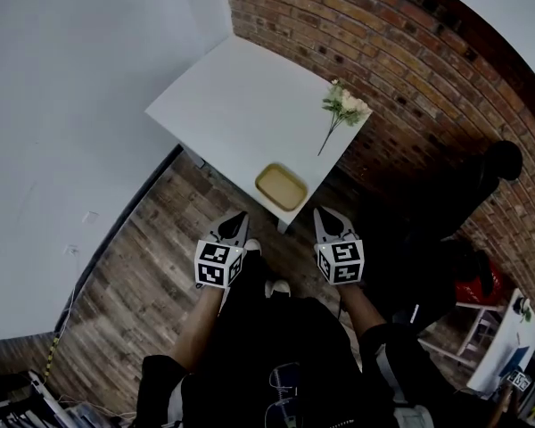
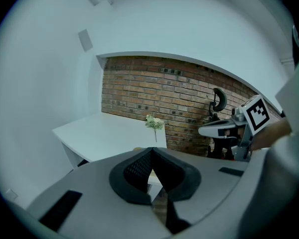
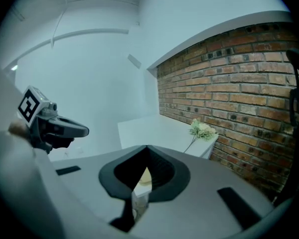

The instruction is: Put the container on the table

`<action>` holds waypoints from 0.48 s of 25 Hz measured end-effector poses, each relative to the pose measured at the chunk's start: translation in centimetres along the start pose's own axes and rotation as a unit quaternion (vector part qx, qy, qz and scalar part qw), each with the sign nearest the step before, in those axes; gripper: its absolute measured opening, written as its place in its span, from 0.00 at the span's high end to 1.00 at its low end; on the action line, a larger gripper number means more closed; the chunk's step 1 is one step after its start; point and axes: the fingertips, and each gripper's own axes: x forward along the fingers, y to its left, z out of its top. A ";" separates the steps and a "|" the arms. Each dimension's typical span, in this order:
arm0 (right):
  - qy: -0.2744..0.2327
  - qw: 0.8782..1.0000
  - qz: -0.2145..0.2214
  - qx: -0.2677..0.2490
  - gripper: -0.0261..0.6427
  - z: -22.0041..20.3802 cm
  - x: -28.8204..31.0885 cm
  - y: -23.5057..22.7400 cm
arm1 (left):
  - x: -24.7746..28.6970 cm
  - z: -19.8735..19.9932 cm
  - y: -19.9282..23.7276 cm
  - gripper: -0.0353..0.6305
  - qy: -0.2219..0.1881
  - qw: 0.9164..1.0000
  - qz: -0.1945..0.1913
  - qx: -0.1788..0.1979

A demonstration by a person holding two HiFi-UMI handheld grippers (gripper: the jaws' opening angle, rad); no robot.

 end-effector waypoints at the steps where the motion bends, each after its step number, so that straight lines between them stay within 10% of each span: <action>1: -0.001 1.000 0.001 0.000 0.93 -0.1 -0.3 0.1 | -0.1 -0.1 -0.3 0.93 0.000 1.000 -0.001 0.001; 12: -0.002 1.000 0.009 0.004 0.93 -1.6 -2.7 0.6 | -1.1 -1.1 -2.6 0.93 -0.003 1.000 0.004 -0.001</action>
